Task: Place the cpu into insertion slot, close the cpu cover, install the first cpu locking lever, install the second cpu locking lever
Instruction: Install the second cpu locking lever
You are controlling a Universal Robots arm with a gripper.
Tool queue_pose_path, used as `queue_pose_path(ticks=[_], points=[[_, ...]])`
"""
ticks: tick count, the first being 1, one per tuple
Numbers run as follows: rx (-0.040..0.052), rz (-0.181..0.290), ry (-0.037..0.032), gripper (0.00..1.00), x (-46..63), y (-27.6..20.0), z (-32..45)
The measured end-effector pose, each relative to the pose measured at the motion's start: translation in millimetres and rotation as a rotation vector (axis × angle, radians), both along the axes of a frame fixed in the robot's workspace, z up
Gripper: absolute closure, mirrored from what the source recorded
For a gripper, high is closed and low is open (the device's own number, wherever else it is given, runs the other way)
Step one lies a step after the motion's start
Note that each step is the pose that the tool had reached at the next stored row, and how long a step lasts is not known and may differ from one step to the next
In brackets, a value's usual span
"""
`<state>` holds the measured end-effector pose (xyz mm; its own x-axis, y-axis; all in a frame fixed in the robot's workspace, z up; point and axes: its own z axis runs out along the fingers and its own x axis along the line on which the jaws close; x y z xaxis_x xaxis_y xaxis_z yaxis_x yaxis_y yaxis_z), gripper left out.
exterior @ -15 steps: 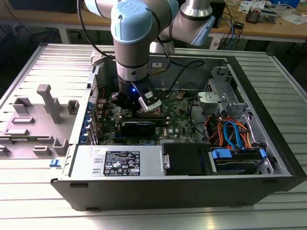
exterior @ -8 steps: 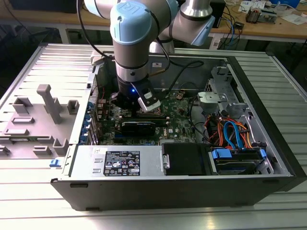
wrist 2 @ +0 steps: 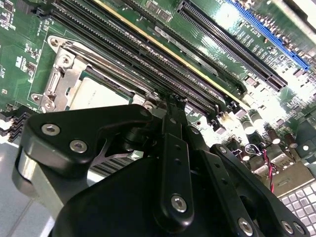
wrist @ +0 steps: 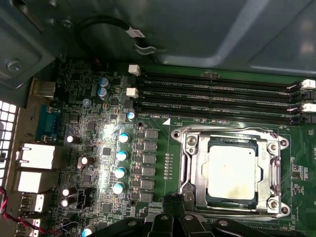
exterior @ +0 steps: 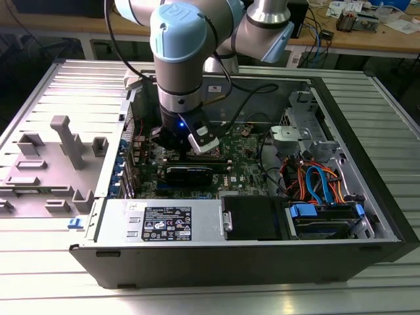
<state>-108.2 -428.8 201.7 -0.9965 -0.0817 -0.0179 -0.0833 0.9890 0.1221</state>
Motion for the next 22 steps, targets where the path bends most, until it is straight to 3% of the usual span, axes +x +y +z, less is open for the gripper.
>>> queue_pose_path(ticks=[7,16,22], points=[[0.0017,0.000,-0.0001,0.89,-0.1,0.2,-0.9],[0.0016,0.000,0.0000,0.89,-0.1,0.1,9.7],[0.0016,0.000,0.0009,0.89,-0.1,0.1,12.0]])
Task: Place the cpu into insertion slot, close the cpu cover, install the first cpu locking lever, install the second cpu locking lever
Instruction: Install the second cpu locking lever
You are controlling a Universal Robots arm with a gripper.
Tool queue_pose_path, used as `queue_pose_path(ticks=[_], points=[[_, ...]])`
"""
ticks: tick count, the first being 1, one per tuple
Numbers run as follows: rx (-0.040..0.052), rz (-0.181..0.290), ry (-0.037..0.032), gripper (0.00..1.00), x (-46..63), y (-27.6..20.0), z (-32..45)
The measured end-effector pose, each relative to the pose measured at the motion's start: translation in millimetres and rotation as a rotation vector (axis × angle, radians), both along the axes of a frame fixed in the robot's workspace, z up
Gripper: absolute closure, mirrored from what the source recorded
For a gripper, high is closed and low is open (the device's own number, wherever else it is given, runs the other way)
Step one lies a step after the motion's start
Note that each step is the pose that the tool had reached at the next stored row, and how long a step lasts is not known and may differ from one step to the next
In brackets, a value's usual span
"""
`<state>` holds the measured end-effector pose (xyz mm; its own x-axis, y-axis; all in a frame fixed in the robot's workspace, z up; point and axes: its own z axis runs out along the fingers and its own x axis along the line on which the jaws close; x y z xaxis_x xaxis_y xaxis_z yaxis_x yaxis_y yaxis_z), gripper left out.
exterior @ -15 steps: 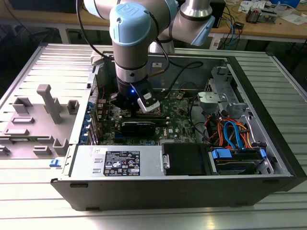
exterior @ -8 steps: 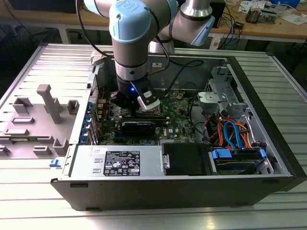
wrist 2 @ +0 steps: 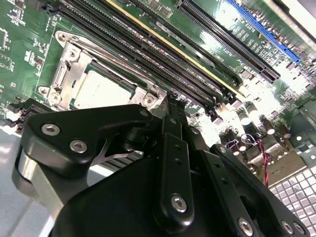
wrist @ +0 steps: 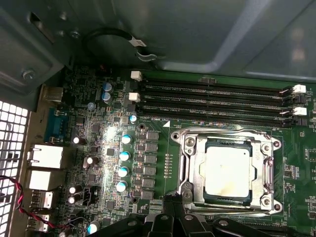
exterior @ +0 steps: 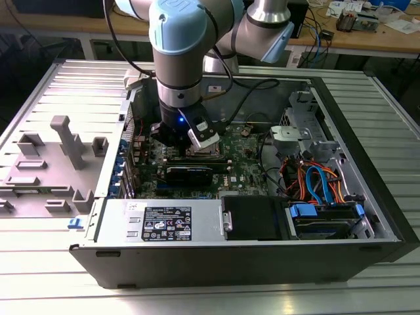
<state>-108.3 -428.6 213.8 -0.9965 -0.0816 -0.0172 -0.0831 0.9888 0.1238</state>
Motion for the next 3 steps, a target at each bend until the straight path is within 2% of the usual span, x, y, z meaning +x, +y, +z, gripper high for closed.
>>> queue_pose_path(ticks=[3], points=[[0.0000,0.000,0.0006,0.89,0.0,0.0,0.0]])
